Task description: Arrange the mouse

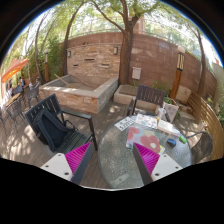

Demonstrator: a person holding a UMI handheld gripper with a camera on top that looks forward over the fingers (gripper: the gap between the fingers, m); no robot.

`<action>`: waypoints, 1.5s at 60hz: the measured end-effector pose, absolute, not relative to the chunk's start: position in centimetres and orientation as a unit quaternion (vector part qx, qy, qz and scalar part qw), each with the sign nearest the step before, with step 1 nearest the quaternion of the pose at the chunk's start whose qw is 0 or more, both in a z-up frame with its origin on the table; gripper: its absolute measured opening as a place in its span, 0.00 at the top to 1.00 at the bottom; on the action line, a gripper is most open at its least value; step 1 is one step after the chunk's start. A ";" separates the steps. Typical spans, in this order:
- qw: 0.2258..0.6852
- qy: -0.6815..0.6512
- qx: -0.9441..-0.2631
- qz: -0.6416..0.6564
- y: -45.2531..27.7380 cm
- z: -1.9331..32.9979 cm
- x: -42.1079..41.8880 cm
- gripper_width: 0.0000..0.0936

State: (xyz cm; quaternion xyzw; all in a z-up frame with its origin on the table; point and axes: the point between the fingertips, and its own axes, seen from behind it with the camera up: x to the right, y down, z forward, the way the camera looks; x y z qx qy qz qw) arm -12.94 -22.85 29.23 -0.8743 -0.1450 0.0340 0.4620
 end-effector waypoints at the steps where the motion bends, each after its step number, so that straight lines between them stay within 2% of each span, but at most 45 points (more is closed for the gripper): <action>1: 0.461 -0.143 -0.875 0.033 -22.9 29.1 -12.8 0.10; 6: 0.447 -0.132 -0.884 0.028 -23.2 27.8 -11.0 0.09; 19: 0.410 -0.100 -0.906 0.007 -22.8 20.7 -2.8 0.10; 27: 0.395 -0.073 -0.915 -0.024 -19.9 14.9 6.4 0.09; 34: 0.398 -0.045 -0.915 -0.048 -15.2 10.6 15.2 0.09; 43: 0.417 -0.014 -0.905 -0.077 -7.2 7.3 23.9 0.10; 57: 0.427 0.003 -0.901 -0.080 4.2 1.4 30.7 0.09; 64: 0.424 -0.004 -0.902 -0.082 7.8 -0.5 32.2 0.11; 67: 0.434 -0.006 -0.898 -0.065 9.3 -0.3 32.1 0.15; 74: 0.439 -0.005 -0.896 -0.065 11.9 -0.2 32.8 0.15; 82: 0.431 0.008 -0.901 -0.047 13.8 -0.8 33.1 0.19; 90: 0.425 0.017 -0.905 -0.017 14.1 -1.3 32.0 0.44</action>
